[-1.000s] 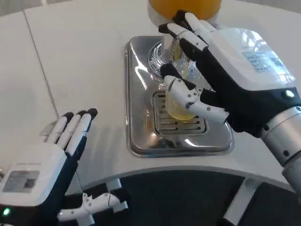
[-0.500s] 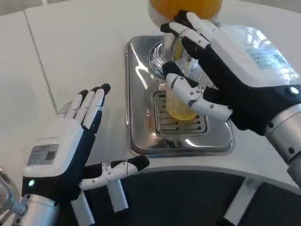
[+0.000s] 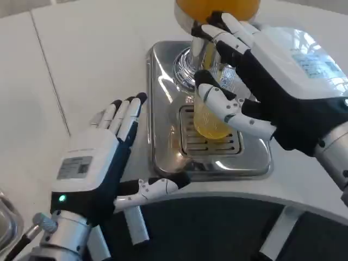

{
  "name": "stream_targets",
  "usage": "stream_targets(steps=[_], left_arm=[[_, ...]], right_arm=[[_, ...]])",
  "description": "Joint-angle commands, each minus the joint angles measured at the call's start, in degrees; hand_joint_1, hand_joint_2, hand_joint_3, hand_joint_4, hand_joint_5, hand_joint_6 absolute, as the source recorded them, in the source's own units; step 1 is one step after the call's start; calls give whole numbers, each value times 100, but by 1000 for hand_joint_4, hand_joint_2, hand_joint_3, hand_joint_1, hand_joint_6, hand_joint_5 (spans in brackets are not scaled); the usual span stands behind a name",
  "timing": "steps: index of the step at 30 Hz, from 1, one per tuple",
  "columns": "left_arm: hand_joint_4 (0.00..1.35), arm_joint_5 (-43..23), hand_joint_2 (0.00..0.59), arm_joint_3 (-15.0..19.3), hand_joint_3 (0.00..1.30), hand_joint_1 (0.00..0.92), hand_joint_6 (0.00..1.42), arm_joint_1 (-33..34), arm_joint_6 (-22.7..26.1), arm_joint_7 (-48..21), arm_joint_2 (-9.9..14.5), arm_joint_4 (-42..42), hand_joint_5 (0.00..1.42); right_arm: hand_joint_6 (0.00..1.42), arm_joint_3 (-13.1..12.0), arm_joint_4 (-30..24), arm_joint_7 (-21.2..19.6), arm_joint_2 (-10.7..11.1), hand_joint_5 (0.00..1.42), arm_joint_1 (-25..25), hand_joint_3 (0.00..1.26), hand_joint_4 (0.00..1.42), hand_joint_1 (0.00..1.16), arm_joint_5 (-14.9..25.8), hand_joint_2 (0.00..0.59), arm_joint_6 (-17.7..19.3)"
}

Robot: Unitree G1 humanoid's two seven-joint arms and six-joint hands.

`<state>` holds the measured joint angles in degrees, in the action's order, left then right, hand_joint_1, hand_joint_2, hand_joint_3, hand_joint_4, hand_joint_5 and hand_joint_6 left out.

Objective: Grasp the cup under the faucet to collect the drink, then remove the cup.

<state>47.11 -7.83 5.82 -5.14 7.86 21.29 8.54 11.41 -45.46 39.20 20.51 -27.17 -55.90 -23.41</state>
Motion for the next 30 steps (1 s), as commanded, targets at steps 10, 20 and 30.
stream_targets(steps=[10, 20, 30], left_arm=[[0, 58, 33, -325, 0, 37, 46, 494, 60, 112, -150, -408, 0], [0, 42, 36, -439, 0, 38, 45, 706, 34, 112, -134, -583, 0], [0, 9, 34, -508, 0, 37, 45, 808, -17, 115, -89, -740, 0]], right_arm=[[18, -306, -180, 72, -285, 27, 226, 108, 0, 0, 74, 551, -115], [31, -901, -612, -342, -465, 20, 693, 95, 0, 0, 252, 535, -48], [24, -1232, -1058, -1003, -365, 0, 2026, 70, 0, 0, 1064, 537, 880]])
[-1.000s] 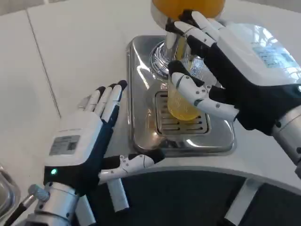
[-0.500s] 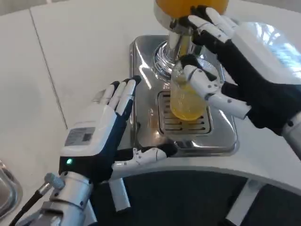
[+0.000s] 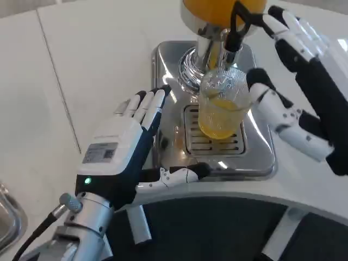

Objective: Grasp the cup under the faucet to collect the drink, then remove the cup.

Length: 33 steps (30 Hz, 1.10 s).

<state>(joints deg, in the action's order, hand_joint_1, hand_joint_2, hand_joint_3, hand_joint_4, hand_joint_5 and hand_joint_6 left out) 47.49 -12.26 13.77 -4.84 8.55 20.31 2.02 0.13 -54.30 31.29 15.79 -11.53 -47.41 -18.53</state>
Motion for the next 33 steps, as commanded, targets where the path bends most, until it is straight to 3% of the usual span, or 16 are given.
stream_targets(steps=[1, 6, 12, 16, 22, 33], left_arm=[[0, -26, 34, -72, 0, 38, 45, 21, -52, 48, 13, -99, 0], [0, -21, 33, -87, 0, 37, 45, 56, -69, 55, 27, -138, 0], [0, -63, 33, -86, 0, 37, 45, 140, -96, 84, 11, -220, 0], [0, -181, 33, -95, 0, 38, 45, 325, -39, 88, -118, -388, 0], [0, -203, 31, -171, 0, 46, 52, 672, -39, 252, -269, -686, 2], [0, -203, 29, -407, 0, 118, 86, 1018, -145, 593, -457, -1178, 38]], right_arm=[[22, -113, -193, -253, 154, 0, 625, 68, 0, 0, 282, 537, 537], [17, -254, -191, -524, 324, 0, 1283, 52, 0, 0, 596, 543, 1223], [1, -593, 38, -861, 648, 0, 2134, 16, 0, 15, 985, 545, 2239], [1, -811, 202, -980, 839, 0, 2592, 6, 0, 48, 1133, 542, 2807], [1, -1139, 275, -1018, 933, 0, 2920, 3, 0, 87, 1338, 532, 3199], [9, -1480, 241, -885, 1120, 0, 3344, 0, 0, 156, 1638, 514, 3454]])
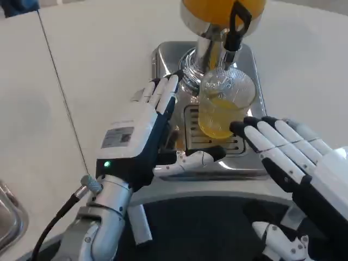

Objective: Grasp the cup under the faucet to collect the drink, then remove the cup.

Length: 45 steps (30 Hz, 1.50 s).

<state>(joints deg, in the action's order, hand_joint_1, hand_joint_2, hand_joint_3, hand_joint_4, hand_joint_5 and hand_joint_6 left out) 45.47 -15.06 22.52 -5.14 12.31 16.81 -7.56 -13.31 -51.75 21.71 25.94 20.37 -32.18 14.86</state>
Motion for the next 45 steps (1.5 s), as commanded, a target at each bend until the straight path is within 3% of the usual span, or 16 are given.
stream_targets(steps=[1, 14, 28, 45], left_arm=[[0, -12, 29, -141, 0, 123, 95, 179, -129, 263, -125, -273, 47], [0, -486, 36, -133, 0, 219, 174, 748, -600, 866, -431, -1312, 135], [0, -684, 41, -255, 0, 253, 233, 1171, -1117, 1229, -659, -2138, 190], [0, -762, 46, -427, 0, 274, 285, 1764, -1362, 1548, -940, -3229, 245]], right_arm=[[11, -149, -24, 79, 121, 0, 183, 0, 0, 157, 124, 513, 124], [15, -332, -173, 295, 127, 0, 496, 0, 0, 157, 308, 501, 39], [16, -271, -164, 334, 58, 0, 567, 0, 0, 139, 256, 492, -87], [24, -134, -265, 473, 57, 0, 427, 0, 0, 127, 239, 488, -489]])
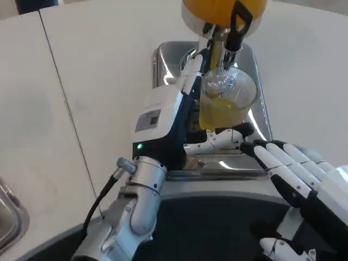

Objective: Grasp the cup under the faucet to collect the drink, then remove the cup.

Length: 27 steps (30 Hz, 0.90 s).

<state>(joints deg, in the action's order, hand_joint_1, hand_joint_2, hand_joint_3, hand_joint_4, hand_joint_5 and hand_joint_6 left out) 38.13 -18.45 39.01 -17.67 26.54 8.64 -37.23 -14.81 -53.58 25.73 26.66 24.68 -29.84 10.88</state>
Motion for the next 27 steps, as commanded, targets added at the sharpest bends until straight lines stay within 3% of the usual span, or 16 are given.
stream_targets(steps=[1, 4, 10, 14, 21, 23, 27], left_arm=[[0, -39, 46, -91, 0, 276, 287, 143, -115, 155, -142, -313, 260], [4, -88, 51, -77, 0, 285, 338, 252, -142, 265, -230, -502, 312], [147, -120, 63, -69, 83, 378, 792, 390, -139, 661, -351, -739, 575], [256, -99, 57, -113, 177, 449, 1021, 463, -16, 852, -454, -823, 725], [452, 138, 43, -417, 304, 500, 1293, 441, 434, 1086, -751, -787, 914], [588, 199, 40, -489, 413, 529, 1416, 388, 525, 1243, -848, -735, 1061], [975, 78, 55, -441, 785, 585, 1424, 268, 552, 1627, -1074, -650, 1366]], right_arm=[[26, 22, -94, 81, -14, 0, -9, 0, 0, 127, 3, 488, -107], [28, 52, -130, 117, -13, 0, -32, 0, 0, 125, -9, 489, -169], [42, 90, -184, 201, -3, 0, -120, 0, 0, 123, -35, 489, -316], [44, 79, -192, 236, 0, 2, -126, 0, 0, 122, -49, 489, -389], [46, -54, -228, 238, -19, 3, -92, 4, 0, 121, 4, 486, -525], [55, -145, -242, 231, -24, 10, -49, 5, 0, 121, 42, 485, -554], [60, -338, -226, 240, -28, 13, 47, 6, 0, 120, 149, 484, -619]])
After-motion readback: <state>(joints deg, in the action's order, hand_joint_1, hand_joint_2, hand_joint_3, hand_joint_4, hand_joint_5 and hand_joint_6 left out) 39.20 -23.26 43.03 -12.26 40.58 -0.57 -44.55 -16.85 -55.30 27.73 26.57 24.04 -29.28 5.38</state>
